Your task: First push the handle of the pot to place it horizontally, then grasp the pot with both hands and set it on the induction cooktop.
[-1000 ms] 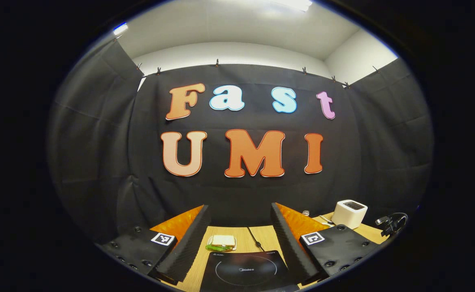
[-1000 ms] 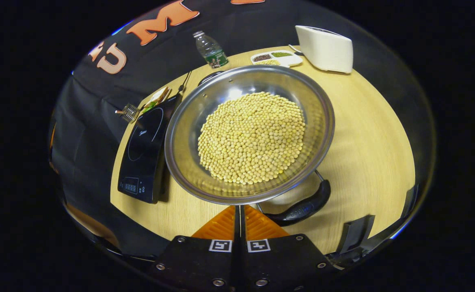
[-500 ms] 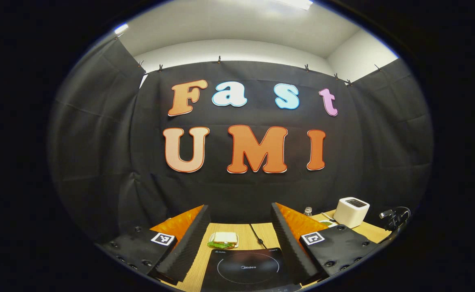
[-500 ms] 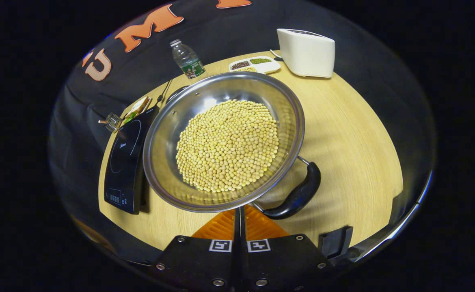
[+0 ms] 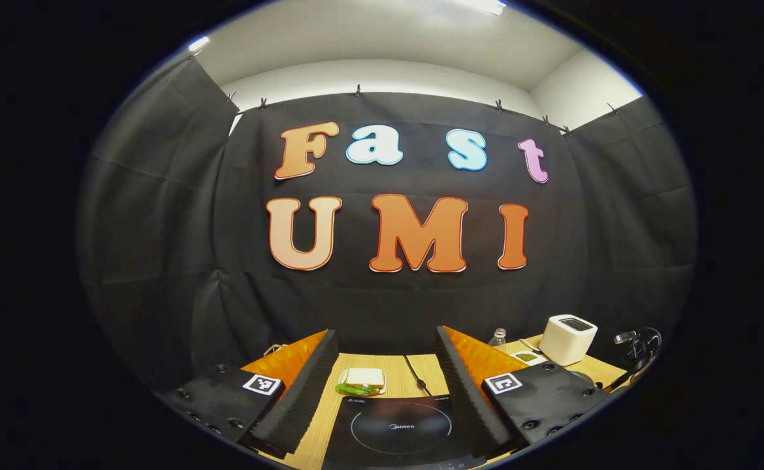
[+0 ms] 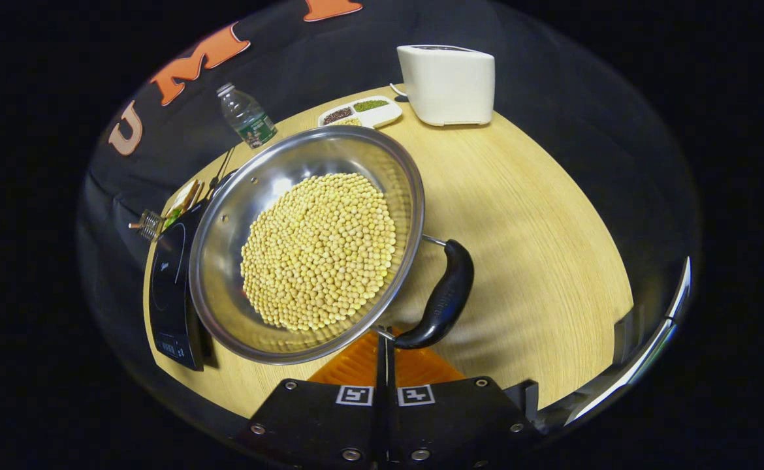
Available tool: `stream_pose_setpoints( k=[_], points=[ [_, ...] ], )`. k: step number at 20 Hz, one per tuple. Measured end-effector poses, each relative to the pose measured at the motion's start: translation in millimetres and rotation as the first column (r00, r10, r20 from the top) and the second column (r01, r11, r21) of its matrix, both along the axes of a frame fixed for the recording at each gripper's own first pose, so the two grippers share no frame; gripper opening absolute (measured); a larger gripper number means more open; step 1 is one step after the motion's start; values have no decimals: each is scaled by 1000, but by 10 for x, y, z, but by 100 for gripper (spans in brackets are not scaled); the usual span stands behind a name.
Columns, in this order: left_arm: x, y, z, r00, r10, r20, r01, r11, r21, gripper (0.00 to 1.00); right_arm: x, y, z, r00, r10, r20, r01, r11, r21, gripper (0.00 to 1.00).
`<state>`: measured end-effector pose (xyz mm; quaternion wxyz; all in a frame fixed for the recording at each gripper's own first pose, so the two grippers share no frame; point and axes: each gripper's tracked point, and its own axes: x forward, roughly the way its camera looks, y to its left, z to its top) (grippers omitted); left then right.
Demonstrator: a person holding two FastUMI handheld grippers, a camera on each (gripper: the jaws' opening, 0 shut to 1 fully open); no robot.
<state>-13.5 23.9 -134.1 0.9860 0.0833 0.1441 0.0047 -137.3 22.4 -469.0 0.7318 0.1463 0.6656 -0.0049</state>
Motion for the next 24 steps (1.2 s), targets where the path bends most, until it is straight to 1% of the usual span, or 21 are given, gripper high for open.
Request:
stream_pose_setpoints(
  k=[5, 8, 10, 16, 21, 24],
  points=[
    [12, -52, -149, 1000, -9, -27, 9, 1000, 3, 98, 140, -180, -80, 999, -48, 2, 48, 998, -31, 0],
    [20, -110, -245, 999, -18, -47, 18, 1000, -2, 98, 326, -293, -153, 996, -85, 24, 87, 995, -55, 0],
    [12, -148, -324, 998, -26, -64, 26, 1000, -3, 97, 421, -360, -193, 995, -95, 39, 98, 992, -75, 0],
    [38, -238, -538, 994, -34, -102, 34, 999, -9, 98, 664, -469, -278, 992, -100, 71, 108, 987, -118, 0],
    [29, -406, -921, 981, -57, -188, 52, 998, -34, 99, 845, -516, -315, 990, -101, 102, 114, 984, -136, 0],
    [17, -526, -1113, 972, -69, -226, 61, 997, -45, 99, 957, -536, -355, 990, -75, 116, 92, 985, -145, 0]
  ],
)
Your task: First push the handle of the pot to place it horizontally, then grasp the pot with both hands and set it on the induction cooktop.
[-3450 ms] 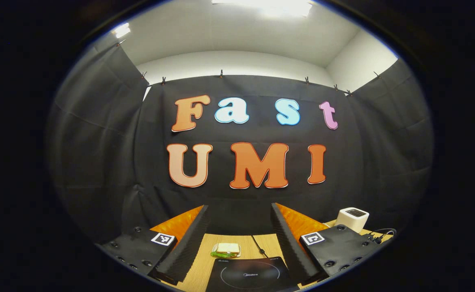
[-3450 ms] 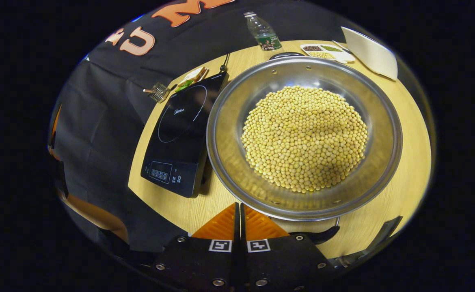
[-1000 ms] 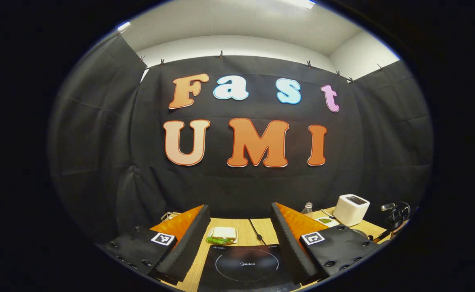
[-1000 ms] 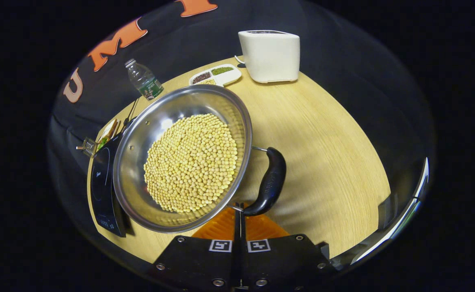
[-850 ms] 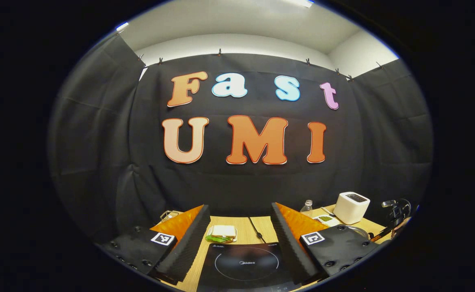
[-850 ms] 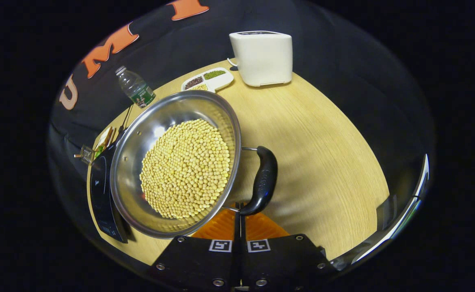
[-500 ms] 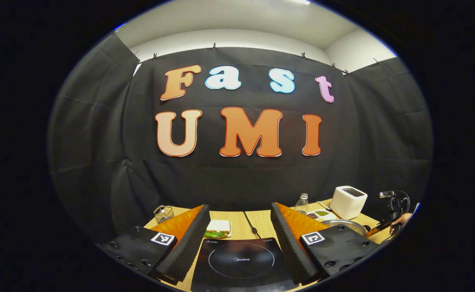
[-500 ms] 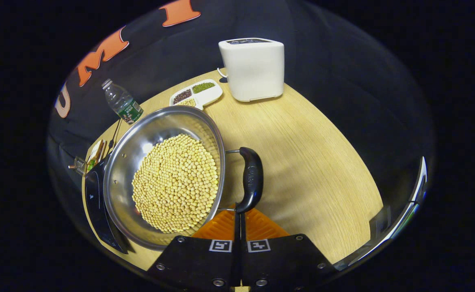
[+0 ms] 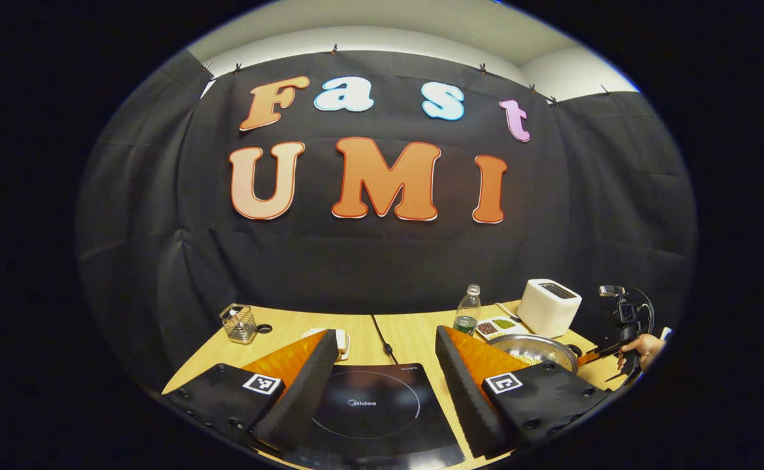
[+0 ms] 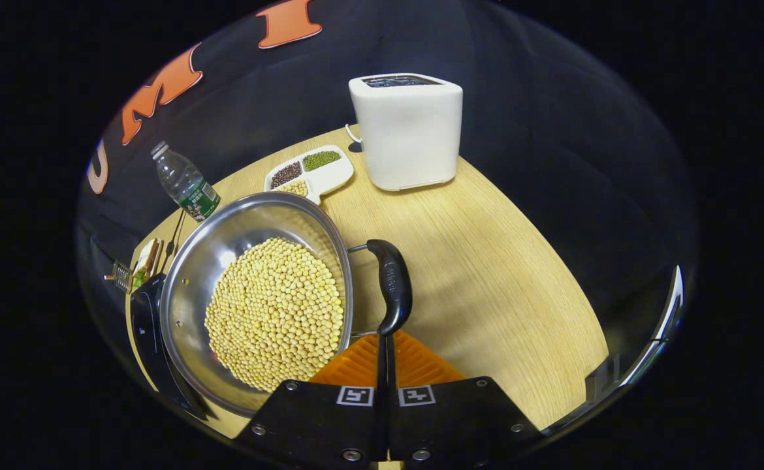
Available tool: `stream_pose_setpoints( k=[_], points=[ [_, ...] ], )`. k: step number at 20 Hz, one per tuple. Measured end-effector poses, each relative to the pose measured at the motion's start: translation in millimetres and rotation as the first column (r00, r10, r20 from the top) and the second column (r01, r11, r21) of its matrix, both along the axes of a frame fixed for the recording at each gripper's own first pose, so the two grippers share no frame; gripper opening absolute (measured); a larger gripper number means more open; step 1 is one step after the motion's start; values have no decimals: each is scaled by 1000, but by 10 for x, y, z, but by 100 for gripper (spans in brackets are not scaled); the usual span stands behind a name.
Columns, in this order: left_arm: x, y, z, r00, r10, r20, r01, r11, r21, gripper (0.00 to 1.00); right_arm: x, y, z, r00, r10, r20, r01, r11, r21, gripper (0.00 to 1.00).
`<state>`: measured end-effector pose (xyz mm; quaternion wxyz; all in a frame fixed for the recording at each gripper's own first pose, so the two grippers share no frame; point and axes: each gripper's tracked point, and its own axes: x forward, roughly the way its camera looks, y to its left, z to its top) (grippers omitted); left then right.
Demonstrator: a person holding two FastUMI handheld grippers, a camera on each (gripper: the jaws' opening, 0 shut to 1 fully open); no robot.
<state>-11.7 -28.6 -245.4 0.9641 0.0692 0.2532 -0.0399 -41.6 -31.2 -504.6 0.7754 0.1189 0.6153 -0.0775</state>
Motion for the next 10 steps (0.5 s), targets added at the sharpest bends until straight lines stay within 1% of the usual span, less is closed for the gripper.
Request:
stream_pose_setpoints(
  k=[6, 9, 10],
  points=[
    [-18, -235, -459, 995, -23, -93, 22, 1000, -11, 98, 244, -35, -60, 999, -4, 48, 4, 1000, -12, 0],
    [-45, -371, -700, 989, -33, -145, 28, 999, -37, 98, 315, -57, -85, 997, -11, 74, 11, 1000, 10, 0],
    [-50, -413, -775, 986, -34, -162, 28, 999, -43, 96, 351, -78, -82, 996, -33, 87, 31, 999, 28, 0]
  ],
)
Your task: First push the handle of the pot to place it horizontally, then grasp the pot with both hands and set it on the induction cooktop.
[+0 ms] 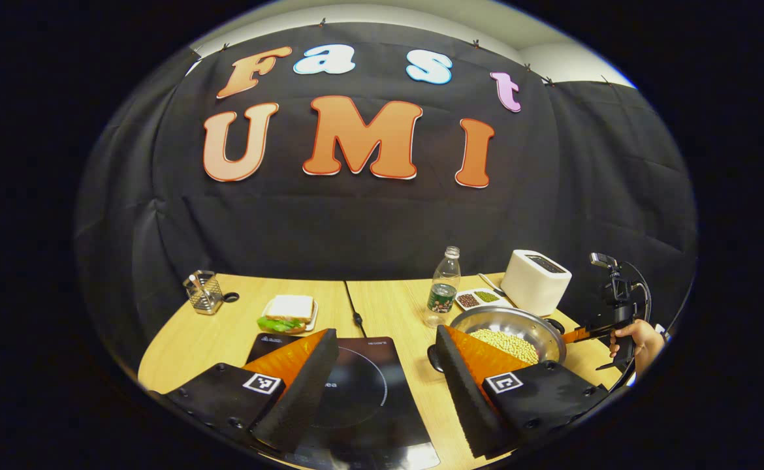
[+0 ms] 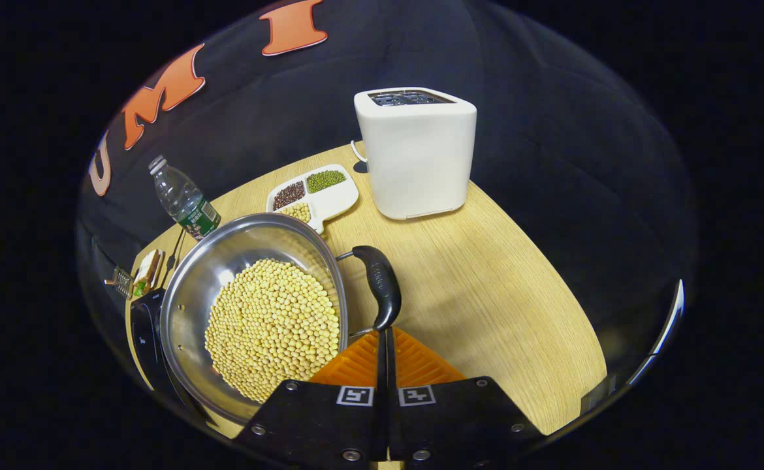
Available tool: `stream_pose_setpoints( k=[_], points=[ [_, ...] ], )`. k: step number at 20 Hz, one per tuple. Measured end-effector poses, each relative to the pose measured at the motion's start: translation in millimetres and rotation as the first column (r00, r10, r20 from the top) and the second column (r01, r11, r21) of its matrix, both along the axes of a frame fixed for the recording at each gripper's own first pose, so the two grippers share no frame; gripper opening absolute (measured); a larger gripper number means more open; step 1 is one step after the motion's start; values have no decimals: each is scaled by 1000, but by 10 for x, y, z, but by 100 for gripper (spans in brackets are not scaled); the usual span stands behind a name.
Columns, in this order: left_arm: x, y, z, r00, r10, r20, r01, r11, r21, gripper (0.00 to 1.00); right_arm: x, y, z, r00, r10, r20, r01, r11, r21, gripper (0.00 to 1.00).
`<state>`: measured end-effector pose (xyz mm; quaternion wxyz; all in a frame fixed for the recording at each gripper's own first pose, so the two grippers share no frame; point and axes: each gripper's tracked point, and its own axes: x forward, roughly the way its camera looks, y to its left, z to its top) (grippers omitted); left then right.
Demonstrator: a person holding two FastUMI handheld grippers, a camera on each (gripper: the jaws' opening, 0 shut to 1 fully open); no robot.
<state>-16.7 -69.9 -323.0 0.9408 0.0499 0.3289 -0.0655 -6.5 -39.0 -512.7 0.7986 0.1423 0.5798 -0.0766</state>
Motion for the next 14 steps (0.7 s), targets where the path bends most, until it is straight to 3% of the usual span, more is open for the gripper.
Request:
stream_pose_setpoints(
  k=[8, 10, 11, 12, 13, 14],
  points=[
    [42, -289, -608, 991, 0, -131, -5, 999, -42, 98, 249, -59, 387, 990, -2, 140, -2, 999, 33, 2],
    [39, -417, -798, 982, -4, -190, -8, 998, -61, 97, 306, 77, 427, 986, 33, 166, -41, 998, 47, 12],
    [45, -464, -874, 978, -2, -210, -13, 997, -71, 98, 335, 149, 459, 982, 57, 179, -68, 996, 53, 23],
    [33, -523, -949, 973, -3, -230, -15, 997, -75, 98, 354, 220, 482, 978, 81, 193, -93, 994, 51, 28],
    [51, -586, -1030, 970, -10, -242, -9, 997, -78, 98, 355, 280, 492, 973, 109, 204, -120, 992, 45, 40],
    [61, -641, -1108, 968, -16, -251, -3, 997, -73, 99, 352, 304, 479, 968, 136, 209, -144, 989, 25, 43]
  ],
)
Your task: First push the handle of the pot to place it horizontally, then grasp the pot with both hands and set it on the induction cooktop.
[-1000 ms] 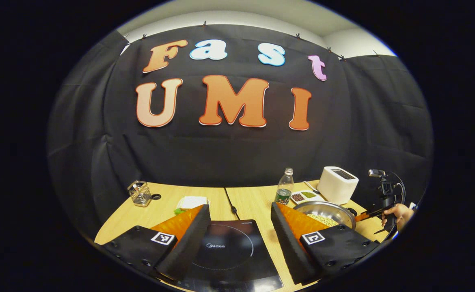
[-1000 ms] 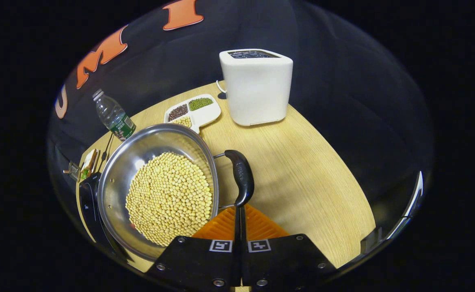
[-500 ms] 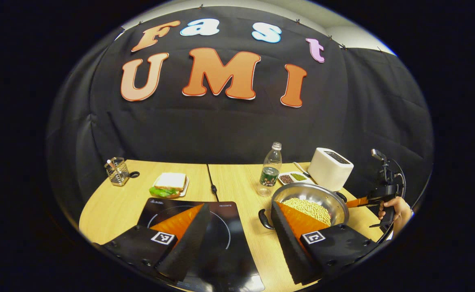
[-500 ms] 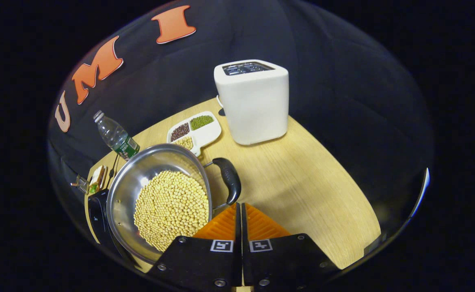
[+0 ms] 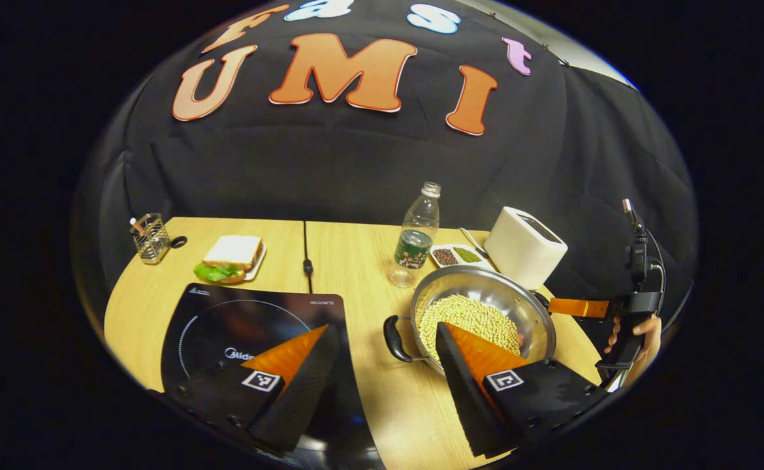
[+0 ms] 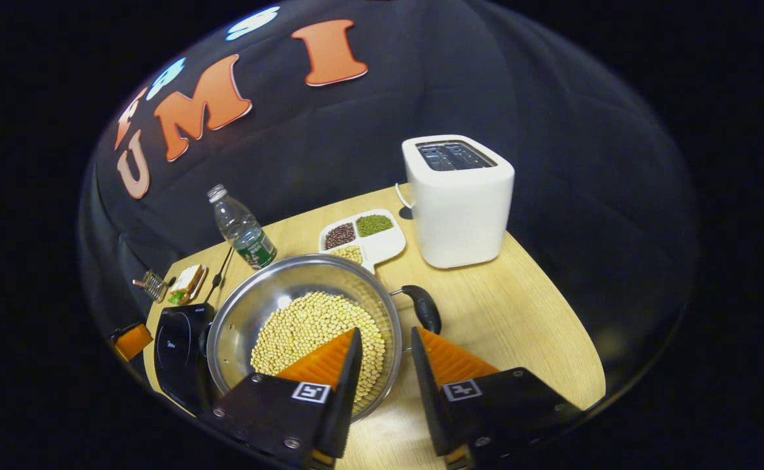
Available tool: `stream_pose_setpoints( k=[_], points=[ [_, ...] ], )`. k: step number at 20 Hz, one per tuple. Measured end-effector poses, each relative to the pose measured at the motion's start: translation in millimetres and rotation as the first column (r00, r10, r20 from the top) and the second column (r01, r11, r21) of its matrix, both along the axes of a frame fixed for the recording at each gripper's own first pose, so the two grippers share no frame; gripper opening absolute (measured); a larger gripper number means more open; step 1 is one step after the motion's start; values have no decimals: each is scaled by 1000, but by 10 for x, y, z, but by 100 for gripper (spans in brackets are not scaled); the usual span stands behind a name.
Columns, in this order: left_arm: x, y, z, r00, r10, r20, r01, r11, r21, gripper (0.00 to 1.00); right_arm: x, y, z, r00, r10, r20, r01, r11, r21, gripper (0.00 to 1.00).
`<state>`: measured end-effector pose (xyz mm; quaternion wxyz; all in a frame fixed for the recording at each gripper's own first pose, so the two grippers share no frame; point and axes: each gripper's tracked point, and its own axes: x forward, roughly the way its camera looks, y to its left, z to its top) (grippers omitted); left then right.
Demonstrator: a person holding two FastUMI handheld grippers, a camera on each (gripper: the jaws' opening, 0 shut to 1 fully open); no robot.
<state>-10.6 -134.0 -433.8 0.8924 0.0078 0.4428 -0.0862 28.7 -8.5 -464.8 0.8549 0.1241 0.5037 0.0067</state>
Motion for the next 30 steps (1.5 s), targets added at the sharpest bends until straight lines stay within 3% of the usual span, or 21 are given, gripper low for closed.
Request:
stream_pose_setpoints(
  k=[1, 4, 8, 21, 22, 26, 30],
  points=[
    [13, -54, -103, 1000, -10, -8, 10, 1000, 9, 99, 7, -17, -27, 1000, 17, 4, -16, 999, -31, 61],
    [18, -130, -395, 999, -13, -42, 15, 998, 60, 99, 62, -66, -101, 1000, 29, 7, -29, 997, -77, 82],
    [70, -218, -706, 999, -7, -50, 12, 993, 116, 99, 83, -72, -228, 999, 53, -2, -53, 994, -98, 94],
    [253, -210, -1389, 994, 53, -94, -34, 979, 200, 97, 195, -194, -620, 995, 97, -25, -100, 977, -189, 94],
    [270, -198, -1417, 994, 56, -95, -35, 977, 209, 89, 217, -196, -631, 995, 101, -20, -103, 976, -193, 94],
    [325, -197, -1524, 994, 69, -82, -51, 978, 204, 88, 242, -236, -739, 994, 104, -24, -107, 975, -196, 93],
    [374, -207, -1569, 994, 82, -65, -68, 978, 197, 79, 293, -177, -734, 990, 140, 2, -137, 969, -207, 85]
  ],
)
